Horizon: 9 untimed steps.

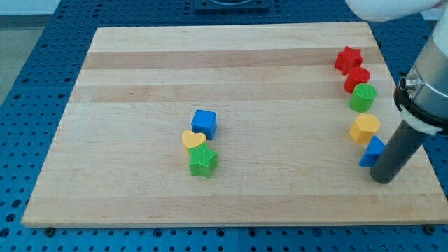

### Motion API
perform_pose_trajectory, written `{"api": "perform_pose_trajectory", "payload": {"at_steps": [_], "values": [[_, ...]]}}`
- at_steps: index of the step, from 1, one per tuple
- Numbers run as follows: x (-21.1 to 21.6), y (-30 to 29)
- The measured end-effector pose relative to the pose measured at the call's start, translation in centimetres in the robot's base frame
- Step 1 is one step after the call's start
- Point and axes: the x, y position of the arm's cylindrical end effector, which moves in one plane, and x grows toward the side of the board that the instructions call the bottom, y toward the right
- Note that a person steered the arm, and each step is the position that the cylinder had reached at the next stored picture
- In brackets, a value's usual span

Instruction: Push the blue cube closer to blue triangle

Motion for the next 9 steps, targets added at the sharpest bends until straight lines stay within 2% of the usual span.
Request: {"api": "perform_pose_trajectory", "payload": {"at_steps": [1,3,4,6,7,8,9], "values": [[0.0,-3.4],[-1.0,-15.8],[-4.6,-18.5],[-17.8,-20.2],[-20.0,-24.7],[-20.0,-31.2],[-15.6,-32.3]]}}
